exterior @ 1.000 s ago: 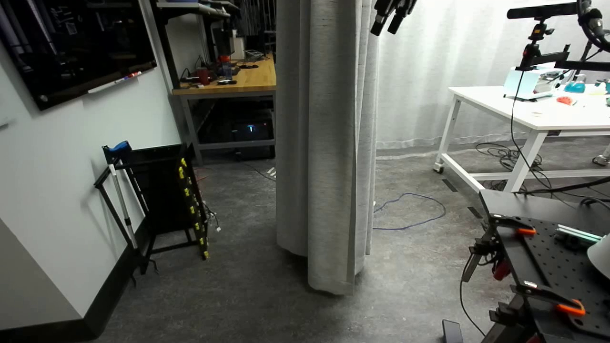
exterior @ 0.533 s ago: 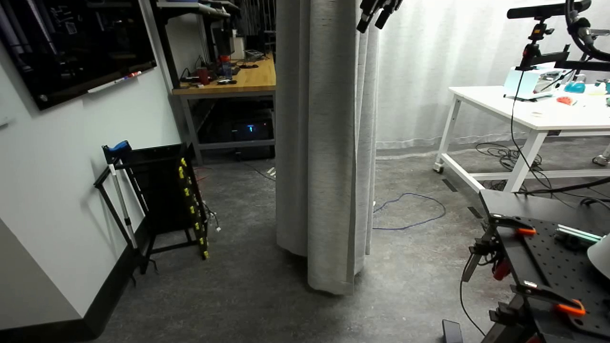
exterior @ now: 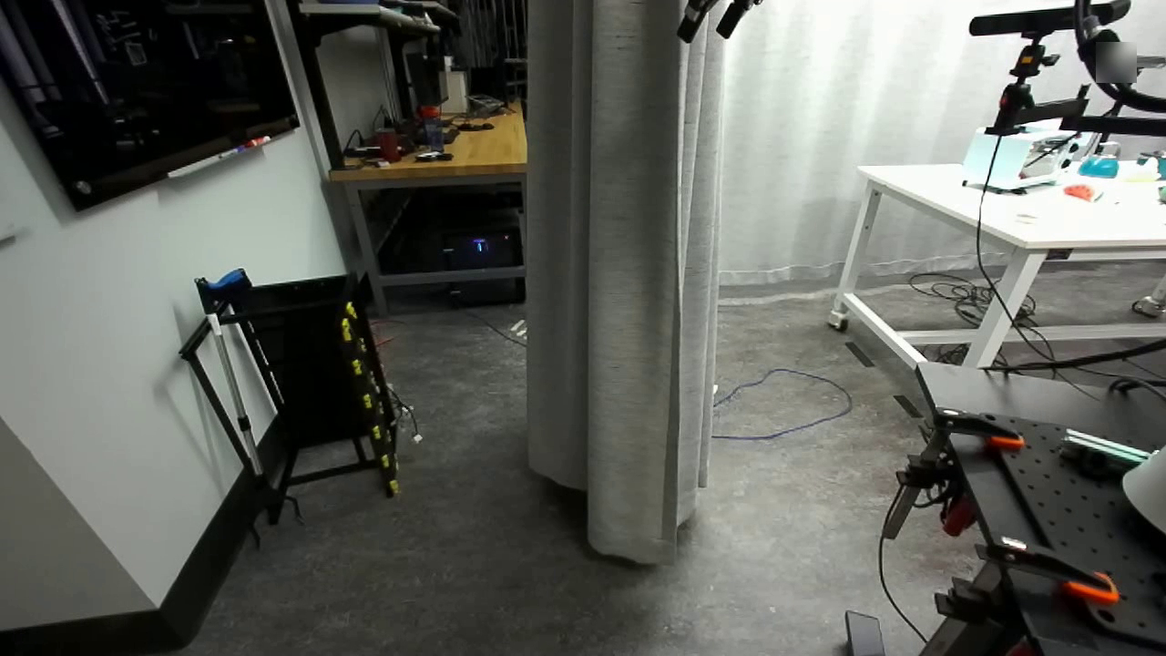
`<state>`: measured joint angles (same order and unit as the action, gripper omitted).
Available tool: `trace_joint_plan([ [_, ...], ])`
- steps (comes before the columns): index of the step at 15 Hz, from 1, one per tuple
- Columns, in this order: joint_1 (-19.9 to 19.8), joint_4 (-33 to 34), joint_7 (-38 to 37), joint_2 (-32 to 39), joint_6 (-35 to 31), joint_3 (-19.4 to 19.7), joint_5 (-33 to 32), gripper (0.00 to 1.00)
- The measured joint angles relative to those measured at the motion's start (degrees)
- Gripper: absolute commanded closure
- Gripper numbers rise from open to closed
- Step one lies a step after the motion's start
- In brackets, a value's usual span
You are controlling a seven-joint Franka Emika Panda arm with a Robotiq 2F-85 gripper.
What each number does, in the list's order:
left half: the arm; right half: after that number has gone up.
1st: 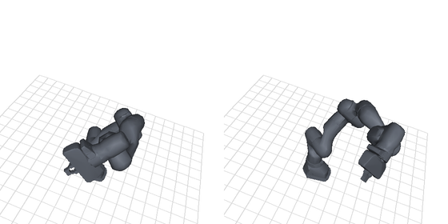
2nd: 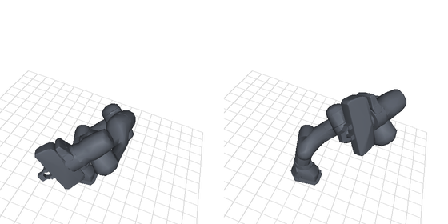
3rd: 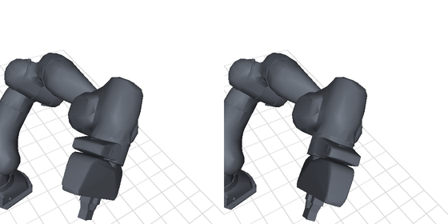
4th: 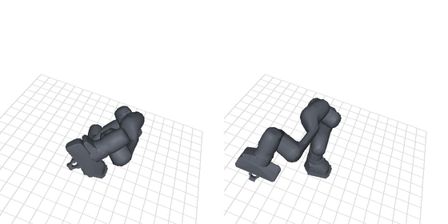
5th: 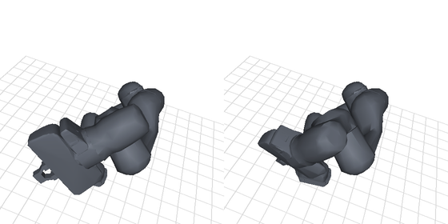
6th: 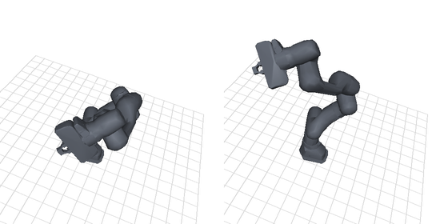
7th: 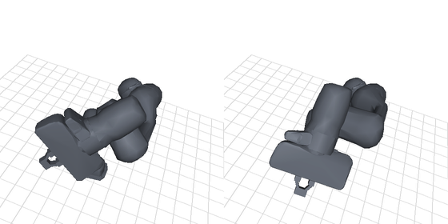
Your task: Move the curtains to the left
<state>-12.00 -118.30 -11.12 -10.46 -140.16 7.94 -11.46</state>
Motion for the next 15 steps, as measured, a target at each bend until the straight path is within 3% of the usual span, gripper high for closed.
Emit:
trace_joint_plan([
  [7,-2.7,0.0,-0.9,0.0,-8.3,1.6,-0.9,0.00],
  [15,-3.3,0.0,-3.8,1.2,-15.7,0.8,-9.7,0.00],
])
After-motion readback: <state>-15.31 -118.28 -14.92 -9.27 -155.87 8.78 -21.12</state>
